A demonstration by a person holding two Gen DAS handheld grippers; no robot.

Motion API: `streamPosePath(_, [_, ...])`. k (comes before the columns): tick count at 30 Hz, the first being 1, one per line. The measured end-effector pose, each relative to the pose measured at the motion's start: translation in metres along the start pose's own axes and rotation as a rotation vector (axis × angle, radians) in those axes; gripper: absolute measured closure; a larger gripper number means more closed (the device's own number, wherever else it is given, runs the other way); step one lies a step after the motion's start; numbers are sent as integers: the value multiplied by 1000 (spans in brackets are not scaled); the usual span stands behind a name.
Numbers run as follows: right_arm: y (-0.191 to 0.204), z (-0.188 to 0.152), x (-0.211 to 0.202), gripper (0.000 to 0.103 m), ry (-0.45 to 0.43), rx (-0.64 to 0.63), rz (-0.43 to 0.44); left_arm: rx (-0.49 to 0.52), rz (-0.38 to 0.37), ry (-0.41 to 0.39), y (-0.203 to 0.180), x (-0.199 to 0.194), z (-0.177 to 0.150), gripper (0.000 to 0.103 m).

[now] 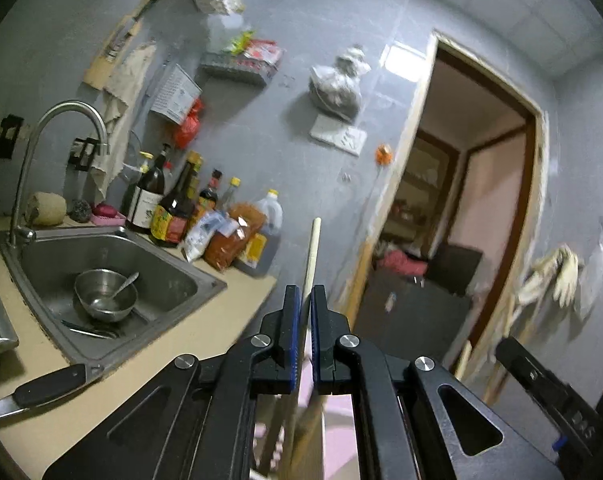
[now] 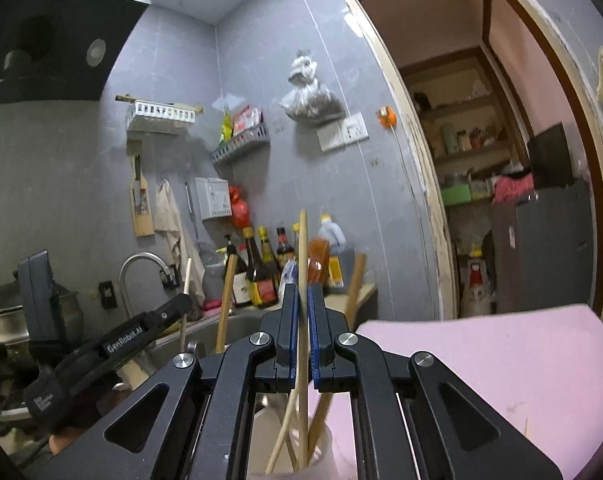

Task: Organize utensils
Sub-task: 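Lower both chopsticks into the white holder and open both tools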

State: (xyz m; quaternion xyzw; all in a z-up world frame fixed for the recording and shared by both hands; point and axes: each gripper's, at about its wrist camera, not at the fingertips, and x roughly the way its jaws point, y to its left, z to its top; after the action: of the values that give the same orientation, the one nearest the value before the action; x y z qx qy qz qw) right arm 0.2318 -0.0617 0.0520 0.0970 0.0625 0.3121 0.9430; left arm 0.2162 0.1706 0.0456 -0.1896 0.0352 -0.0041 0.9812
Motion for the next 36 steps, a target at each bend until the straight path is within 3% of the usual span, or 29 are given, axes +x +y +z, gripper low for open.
streamPosePath(9, [0, -4, -11, 99, 62, -28, 5, -12, -68, 104, -8, -15, -9, 97])
streamPosePath(16, [0, 1, -22, 95, 62, -46, 13, 9, -77, 123, -22, -29, -10, 88])
streamPosePath(19, [-2, 5, -32, 89, 51, -52, 14, 23, -78, 130, -32, -37, -8, 71])
streamPosePath(21, [-4, 9, -40, 79, 39, -56, 11, 21, -95, 128, -39, -43, -8, 59])
streamPosePath(25, [-15, 19, -65, 71, 16, -67, -26, 44, -107, 120, -59, -53, -9, 45])
streamPosePath(27, [-20, 22, -76, 56, 8, -73, -39, 43, -116, 115, -67, -57, -9, 28])
streamPosePath(30, [-30, 27, -97, 40, -4, -106, -73, 42, -135, 105, -79, -61, -9, 14])
streamPosePath(32, [-37, 29, -111, 27, -12, -124, -88, 52, -138, 110, -88, -63, -10, 11])
streamPosePath(36, [-54, 32, -137, 10, -21, -141, -128, 81, -161, 139, -105, -67, -19, 7])
